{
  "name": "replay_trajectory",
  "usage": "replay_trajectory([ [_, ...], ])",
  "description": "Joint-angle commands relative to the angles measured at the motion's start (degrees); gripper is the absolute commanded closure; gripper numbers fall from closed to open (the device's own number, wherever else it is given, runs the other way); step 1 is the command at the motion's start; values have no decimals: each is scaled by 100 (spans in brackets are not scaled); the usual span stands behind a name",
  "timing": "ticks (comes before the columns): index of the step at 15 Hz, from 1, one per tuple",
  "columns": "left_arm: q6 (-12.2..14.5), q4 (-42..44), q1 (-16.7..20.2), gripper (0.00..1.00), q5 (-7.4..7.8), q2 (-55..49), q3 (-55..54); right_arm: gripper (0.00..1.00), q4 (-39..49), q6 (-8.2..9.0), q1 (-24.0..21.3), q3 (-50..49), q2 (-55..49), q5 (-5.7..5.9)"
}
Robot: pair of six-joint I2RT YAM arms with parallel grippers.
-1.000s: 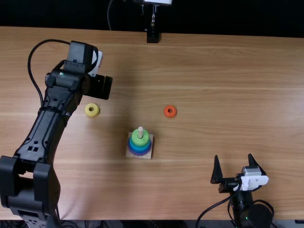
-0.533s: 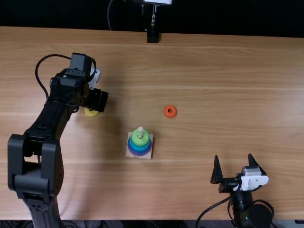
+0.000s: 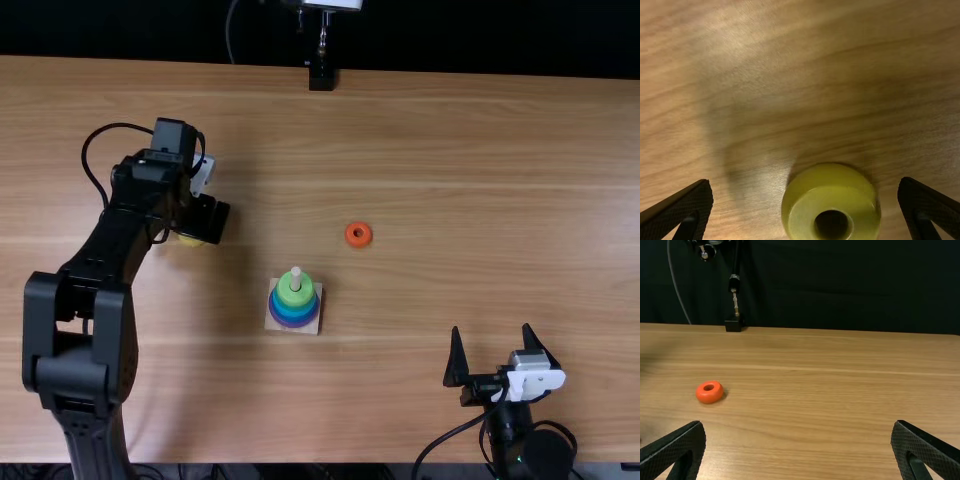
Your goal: Build the Hanoi tower: stack the rings onto the peg from bottom to top in this color order: purple, dark blue, light blue, dark green, light green, yellow, orange.
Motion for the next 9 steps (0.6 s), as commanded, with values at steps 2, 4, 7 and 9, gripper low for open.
replay_trajectory([
  [2, 56, 3, -40, 0, 136, 106, -95, 0, -90, 18, -80, -66, -73, -21],
  [4, 24, -103, -40, 0, 136, 114, -104, 0, -100, 7, -80, -66, -73, -21],
  [7, 35, -461, -40, 30, 136, 106, -104, 0, -90, 7, -80, -66, -73, -21],
  [9, 67, -440, -40, 60, 136, 106, -104, 0, -100, 7, -80, -66, -73, -21],
])
